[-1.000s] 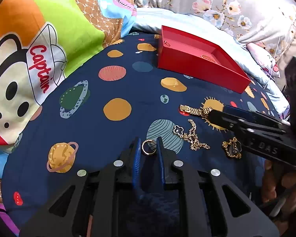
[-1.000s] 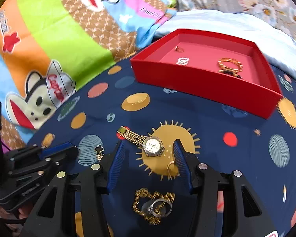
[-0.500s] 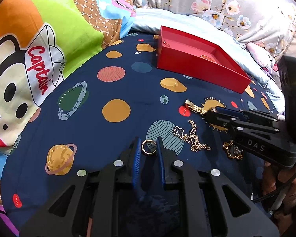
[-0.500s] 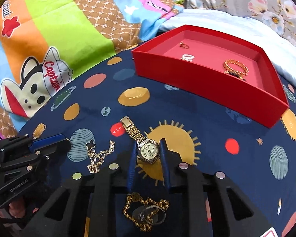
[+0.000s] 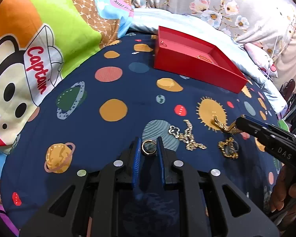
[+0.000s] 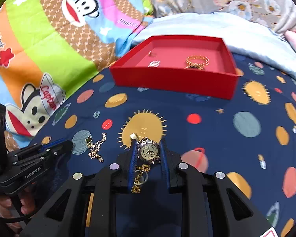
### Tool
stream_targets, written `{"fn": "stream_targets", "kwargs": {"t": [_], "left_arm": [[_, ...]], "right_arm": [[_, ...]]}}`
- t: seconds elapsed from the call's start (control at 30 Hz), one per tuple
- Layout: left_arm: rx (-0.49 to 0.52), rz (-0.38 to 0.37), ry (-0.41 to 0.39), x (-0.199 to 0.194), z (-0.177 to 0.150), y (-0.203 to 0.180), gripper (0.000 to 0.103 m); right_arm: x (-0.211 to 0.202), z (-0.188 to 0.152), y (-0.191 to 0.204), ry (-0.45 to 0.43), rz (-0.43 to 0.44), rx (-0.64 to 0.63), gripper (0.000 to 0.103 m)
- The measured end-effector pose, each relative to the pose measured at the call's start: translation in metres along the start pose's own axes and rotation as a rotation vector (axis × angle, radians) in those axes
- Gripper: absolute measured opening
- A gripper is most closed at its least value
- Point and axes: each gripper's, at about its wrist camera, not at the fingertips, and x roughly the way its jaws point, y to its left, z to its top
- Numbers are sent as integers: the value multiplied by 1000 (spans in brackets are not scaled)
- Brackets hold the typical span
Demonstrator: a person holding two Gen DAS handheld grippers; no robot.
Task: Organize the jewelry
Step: 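Carry ring and gold watch into the red tray and open both tools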
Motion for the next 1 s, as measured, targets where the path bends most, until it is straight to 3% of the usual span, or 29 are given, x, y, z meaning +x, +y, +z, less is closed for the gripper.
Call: {"fn": "stream_targets", "kwargs": {"t": [0.27,0.57,0.77,1.0], "left_arm": [[38,-29,-59,-22,19,-17,16],[96,-57,-132,-26,67,-40,16],[156,-61,-200,-16,117,-62,16],[195,-45,-237,16,168,-83,16]], "right_arm": [[-36,15,-20,-84,-34,47,21],[-54,51,-41,-163,-81,33,21],[-46,94,-57,-216,-103,23,21],[-9,135,-75,-231,-119,38,21]]}}
